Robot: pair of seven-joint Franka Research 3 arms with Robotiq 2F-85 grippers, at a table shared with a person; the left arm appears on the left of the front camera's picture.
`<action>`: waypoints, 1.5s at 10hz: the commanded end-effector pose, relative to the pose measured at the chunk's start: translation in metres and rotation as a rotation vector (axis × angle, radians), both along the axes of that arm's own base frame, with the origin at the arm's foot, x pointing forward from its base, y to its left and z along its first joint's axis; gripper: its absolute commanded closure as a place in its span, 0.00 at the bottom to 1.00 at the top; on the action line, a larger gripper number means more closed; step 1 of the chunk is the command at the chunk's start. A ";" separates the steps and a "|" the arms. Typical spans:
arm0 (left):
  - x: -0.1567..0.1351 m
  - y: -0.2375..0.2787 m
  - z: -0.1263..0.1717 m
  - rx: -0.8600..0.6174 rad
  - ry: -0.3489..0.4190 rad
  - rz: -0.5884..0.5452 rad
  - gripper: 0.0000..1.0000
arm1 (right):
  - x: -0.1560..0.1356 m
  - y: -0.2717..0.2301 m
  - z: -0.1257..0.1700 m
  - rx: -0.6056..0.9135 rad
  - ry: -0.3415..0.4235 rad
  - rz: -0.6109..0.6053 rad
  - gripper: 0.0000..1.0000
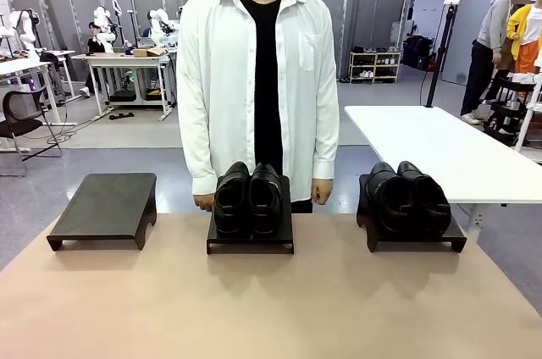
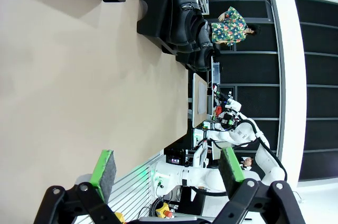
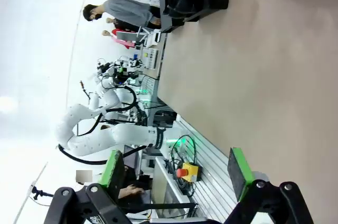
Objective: Place the shoes on the stand as instructed by the person.
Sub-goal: Pick up another pair of Shoes and place it on the Shoes Stand indicated by the person.
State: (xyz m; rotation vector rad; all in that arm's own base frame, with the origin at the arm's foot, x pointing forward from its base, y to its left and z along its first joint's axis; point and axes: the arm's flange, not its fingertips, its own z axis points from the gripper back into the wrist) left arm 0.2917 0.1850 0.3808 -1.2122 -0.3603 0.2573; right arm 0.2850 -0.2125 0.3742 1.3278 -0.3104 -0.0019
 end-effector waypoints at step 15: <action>-0.002 0.000 0.002 -0.003 -0.013 -0.009 0.00 | -0.001 -0.002 -0.007 0.022 0.011 -0.002 0.00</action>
